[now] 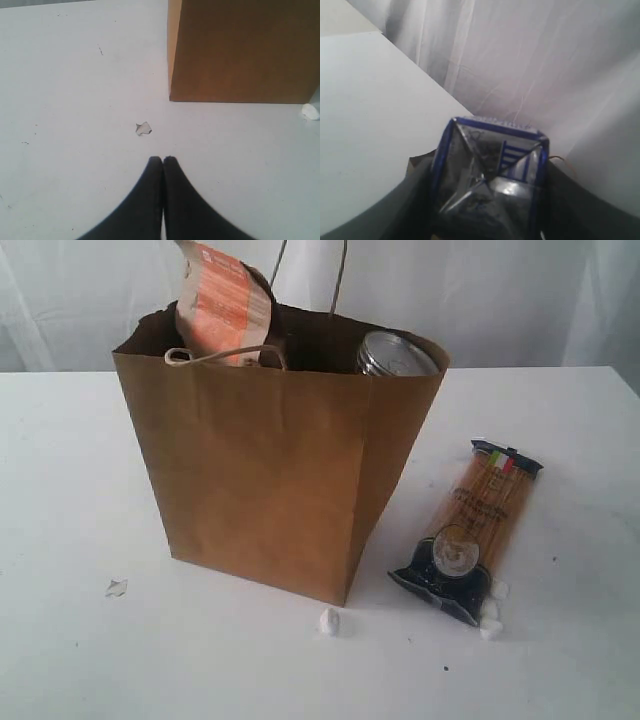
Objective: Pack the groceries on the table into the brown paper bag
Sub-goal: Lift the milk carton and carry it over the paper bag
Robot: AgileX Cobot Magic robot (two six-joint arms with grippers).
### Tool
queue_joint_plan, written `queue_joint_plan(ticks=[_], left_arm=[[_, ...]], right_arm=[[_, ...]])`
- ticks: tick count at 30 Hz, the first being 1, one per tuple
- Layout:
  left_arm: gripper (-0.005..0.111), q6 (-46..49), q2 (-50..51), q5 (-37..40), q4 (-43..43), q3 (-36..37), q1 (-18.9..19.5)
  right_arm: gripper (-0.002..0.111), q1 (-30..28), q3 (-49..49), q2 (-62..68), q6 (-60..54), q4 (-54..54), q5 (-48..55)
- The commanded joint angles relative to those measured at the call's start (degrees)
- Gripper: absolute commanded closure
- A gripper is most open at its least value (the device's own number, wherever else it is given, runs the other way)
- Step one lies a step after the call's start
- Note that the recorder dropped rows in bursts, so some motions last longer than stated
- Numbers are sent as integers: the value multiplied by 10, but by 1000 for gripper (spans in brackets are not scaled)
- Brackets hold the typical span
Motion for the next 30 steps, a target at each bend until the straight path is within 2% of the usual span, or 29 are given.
queue_joint_plan(ticks=[1, 12, 30], left_arm=[[106, -5, -3, 3, 2, 2, -1], [106, -5, -3, 3, 2, 2, -1], [106, -5, -3, 3, 2, 2, -1]], right_arm=[[107, -32, 4, -9, 1, -20, -23], [107, -88, 96, 13, -1, -30, -154], [107, -120, 102, 74, -1, -21, -173]])
